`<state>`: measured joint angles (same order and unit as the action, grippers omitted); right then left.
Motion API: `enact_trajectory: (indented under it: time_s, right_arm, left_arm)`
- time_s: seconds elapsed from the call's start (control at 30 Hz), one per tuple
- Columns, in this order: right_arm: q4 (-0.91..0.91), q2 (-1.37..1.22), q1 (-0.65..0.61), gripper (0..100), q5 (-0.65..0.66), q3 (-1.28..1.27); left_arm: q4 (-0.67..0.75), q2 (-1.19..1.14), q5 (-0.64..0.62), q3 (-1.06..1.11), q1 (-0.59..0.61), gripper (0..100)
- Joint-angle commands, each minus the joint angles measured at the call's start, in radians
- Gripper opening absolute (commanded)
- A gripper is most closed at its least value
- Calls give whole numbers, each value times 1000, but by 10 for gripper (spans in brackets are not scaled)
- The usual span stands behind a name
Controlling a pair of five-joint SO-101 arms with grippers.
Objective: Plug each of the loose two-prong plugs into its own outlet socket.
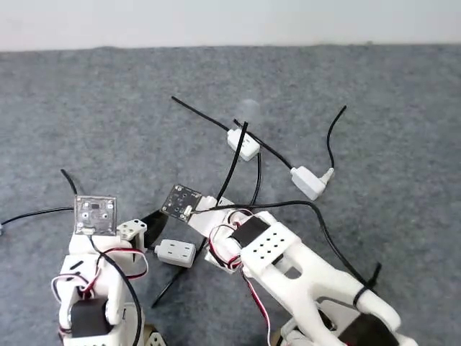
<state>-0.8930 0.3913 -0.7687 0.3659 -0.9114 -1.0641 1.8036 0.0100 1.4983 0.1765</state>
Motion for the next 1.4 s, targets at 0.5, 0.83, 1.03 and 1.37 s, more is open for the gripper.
enact_trajectory:
  time_s: [0.5, 0.83, 1.03, 1.37]
  right_arm:
    - [170, 38, -4, 232, -238, 43]
    - [205, -84, 10, 188, -252, 20]
    - [199, -127, 99, 187, -250, 20]
    - [173, -160, 125, 184, -175, -21]
  left_arm:
    - [43, 12, -11, 2, 5, 414]
    - [54, 12, -9, 7, 5, 414]
    - [54, 12, -9, 8, 5, 414]
    - [55, 12, -9, 8, 5, 414]
